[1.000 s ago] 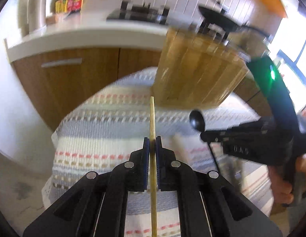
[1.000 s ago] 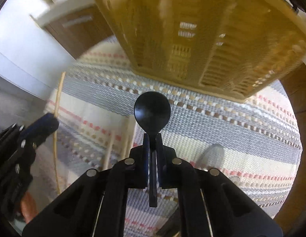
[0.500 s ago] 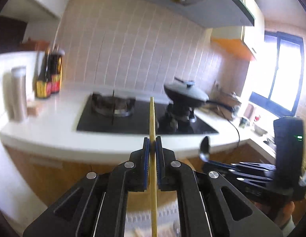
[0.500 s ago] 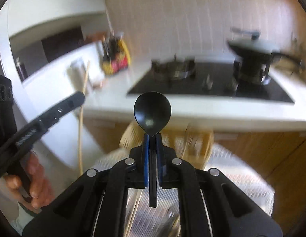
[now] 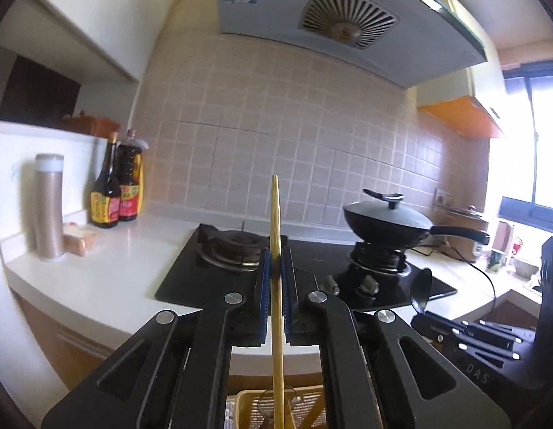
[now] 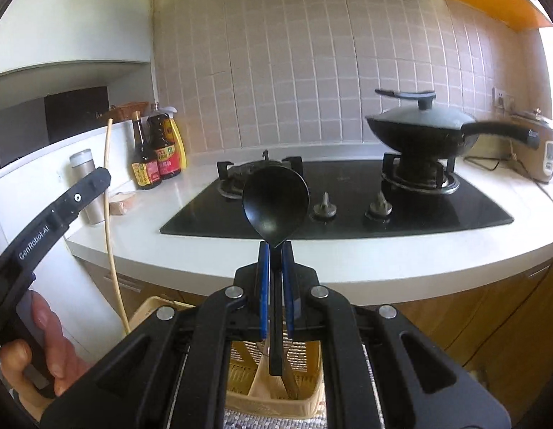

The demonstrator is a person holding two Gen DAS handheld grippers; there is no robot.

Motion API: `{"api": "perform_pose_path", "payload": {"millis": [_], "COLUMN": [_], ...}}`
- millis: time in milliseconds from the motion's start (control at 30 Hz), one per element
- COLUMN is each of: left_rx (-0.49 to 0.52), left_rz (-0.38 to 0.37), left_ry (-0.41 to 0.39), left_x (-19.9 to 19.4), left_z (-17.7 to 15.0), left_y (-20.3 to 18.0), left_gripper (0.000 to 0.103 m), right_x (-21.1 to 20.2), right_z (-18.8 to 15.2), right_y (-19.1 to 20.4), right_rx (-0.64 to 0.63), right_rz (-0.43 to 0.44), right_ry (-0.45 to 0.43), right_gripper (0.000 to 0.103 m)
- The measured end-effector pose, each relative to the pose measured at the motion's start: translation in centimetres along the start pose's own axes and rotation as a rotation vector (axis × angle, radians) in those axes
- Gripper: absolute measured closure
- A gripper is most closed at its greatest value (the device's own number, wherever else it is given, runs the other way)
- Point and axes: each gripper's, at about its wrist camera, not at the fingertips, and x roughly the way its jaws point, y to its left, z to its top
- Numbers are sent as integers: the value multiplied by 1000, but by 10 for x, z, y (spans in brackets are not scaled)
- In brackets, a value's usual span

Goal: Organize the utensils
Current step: 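Lift chopstick and black spoon over the yellow basket and open both tools, then move both open tools back down toward the remaining utensils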

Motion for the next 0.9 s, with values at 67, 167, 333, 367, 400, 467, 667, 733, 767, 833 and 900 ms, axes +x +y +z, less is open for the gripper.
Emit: {"api": "perform_pose_path", "payload": {"millis": [67, 167, 333, 367, 400, 467, 667, 733, 767, 833, 900], "left_rx": [-15, -23, -40, -48, -59, -77, -111, -119, -119, -111, -112], "left_rz": [10, 18, -5, -19, -33, -41, -76, -92, -104, -114, -142], "left_ry": [-1, 2, 36, 46, 58, 52, 69, 84, 94, 113, 145], "left_x": [5, 7, 5, 3, -1, -13, -54, -67, -75, -89, -104], "left_z": [-6, -18, -31, -32, -33, -33, -28, -24, -21, -14, -6], "left_y": [2, 8, 15, 17, 19, 24, 35, 35, 34, 31, 28], "left_gripper": [99, 99, 92, 80, 75, 58, 50, 50, 50, 50, 50], "right_x": [6, 13, 6, 5, 1, -8, -46, -61, -67, -83, -93], "right_z": [-6, -15, -28, -29, -31, -36, -43, -43, -42, -39, -36], "right_y": [-2, -2, -8, -10, -13, -17, -19, -18, -18, -16, -14], "right_rx": [2, 1, 28, 32, 43, 62, 51, 50, 50, 47, 41], "right_rz": [-8, -21, -31, -20, -12, 10, 20, 20, 22, 20, 2], "right_ry": [-1, 7, 9, 19, 25, 33, 27, 26, 26, 39, 66], "right_gripper": [98, 98, 97, 97, 95, 82, 72, 72, 72, 72, 72]}}
